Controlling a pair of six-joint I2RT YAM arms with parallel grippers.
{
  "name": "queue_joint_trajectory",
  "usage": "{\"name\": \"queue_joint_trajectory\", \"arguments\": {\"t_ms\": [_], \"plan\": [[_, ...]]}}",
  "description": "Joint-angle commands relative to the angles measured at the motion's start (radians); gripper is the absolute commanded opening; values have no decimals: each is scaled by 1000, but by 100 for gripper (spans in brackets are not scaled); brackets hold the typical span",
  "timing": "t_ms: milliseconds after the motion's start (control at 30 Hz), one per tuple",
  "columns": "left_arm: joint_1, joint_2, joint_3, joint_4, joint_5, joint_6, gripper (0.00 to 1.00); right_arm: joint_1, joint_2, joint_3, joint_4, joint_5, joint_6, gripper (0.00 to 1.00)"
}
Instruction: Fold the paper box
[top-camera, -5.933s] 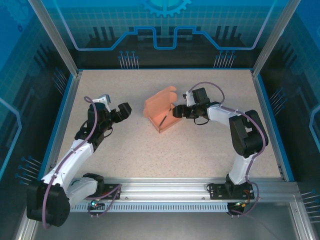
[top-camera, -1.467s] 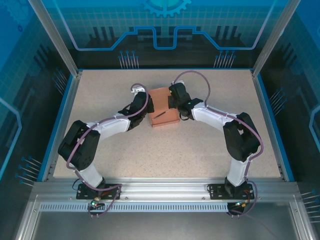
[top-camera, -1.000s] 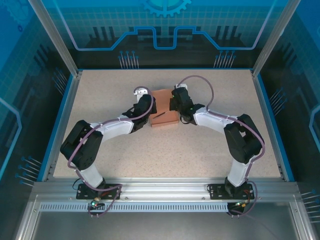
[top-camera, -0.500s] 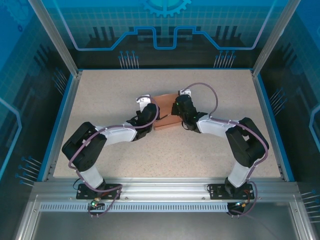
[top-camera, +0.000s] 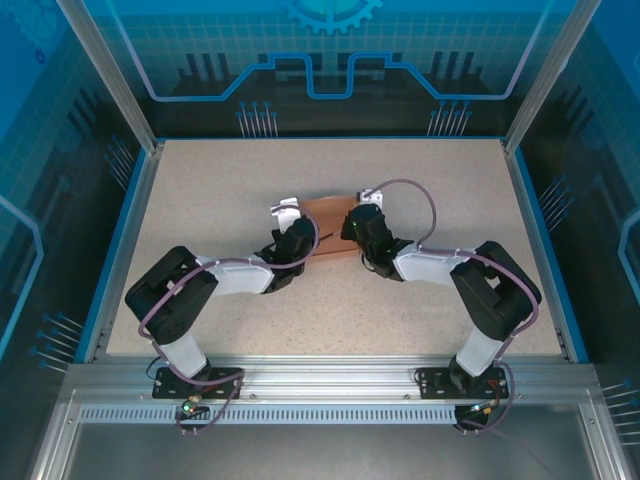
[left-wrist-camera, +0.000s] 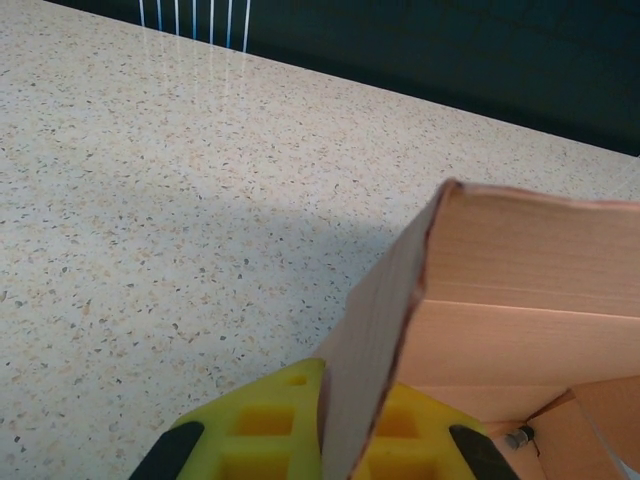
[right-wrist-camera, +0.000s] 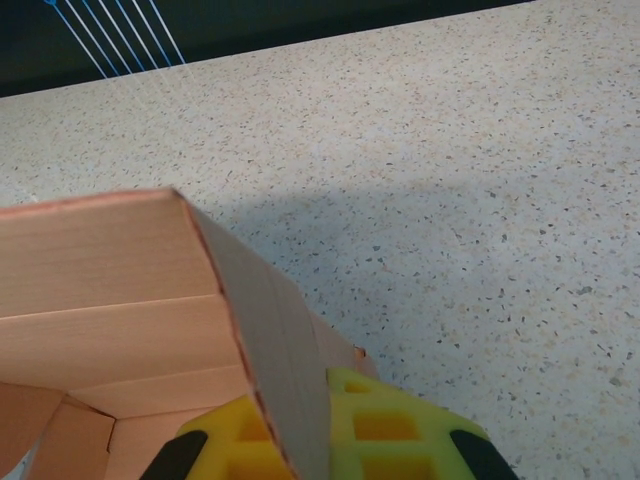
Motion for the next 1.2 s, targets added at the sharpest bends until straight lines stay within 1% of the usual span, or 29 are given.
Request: {"name": "queue_joint_trajectory", "arguments": {"t_ms": [0, 133, 633, 1167], "plan": [[-20, 7, -33, 22, -15, -6, 2, 29, -11, -36, 30, 28, 27, 0], [-30, 4, -55, 38, -27, -8, 1, 41, -18, -65, 62, 50, 22, 0], [-52, -5, -138, 104, -33, -4, 1, 57, -29, -128, 91, 67, 16, 0], [-69, -12, -223, 167, -55, 7, 1, 87, -30, -199, 138, 115, -3, 0]]}}
